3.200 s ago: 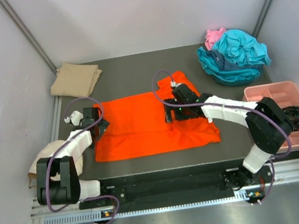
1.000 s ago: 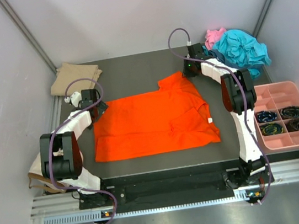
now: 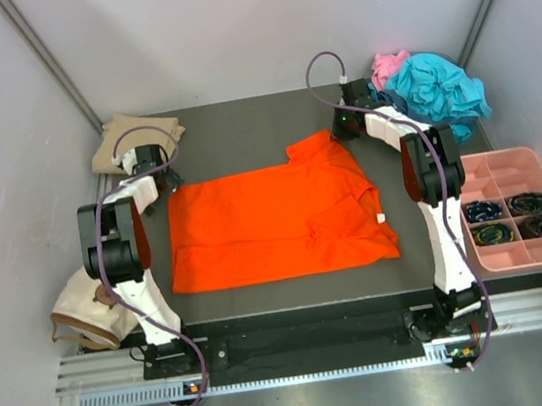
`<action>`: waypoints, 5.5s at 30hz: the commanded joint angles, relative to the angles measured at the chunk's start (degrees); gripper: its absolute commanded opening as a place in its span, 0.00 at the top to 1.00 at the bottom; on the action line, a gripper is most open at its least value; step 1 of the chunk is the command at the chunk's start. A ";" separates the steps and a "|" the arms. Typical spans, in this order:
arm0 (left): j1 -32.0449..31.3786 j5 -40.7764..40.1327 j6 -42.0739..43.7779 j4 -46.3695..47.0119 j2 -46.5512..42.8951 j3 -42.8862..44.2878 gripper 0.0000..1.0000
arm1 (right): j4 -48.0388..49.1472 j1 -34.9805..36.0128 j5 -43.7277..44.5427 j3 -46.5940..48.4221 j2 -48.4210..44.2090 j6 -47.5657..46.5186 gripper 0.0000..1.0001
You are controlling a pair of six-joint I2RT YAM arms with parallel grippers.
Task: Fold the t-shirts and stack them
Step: Grap the side of the flattened tshirt furthest away from the robot with both arms, then fold the other side of the tshirt into a rectangle
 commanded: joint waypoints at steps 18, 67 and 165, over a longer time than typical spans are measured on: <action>0.64 10.60 -1.51 2.77 4.15 0.91 0.12 | 1.85 -0.38 0.02 0.00 -0.49 -0.16 1.00; 0.55 11.57 -2.74 1.02 2.13 -5.25 0.80 | 1.76 -0.38 0.37 -1.32 -1.54 -0.07 1.00; 0.55 10.26 -4.06 -1.01 -11.05 -11.92 1.00 | -3.78 6.65 4.85 -43.86 -39.78 4.15 0.68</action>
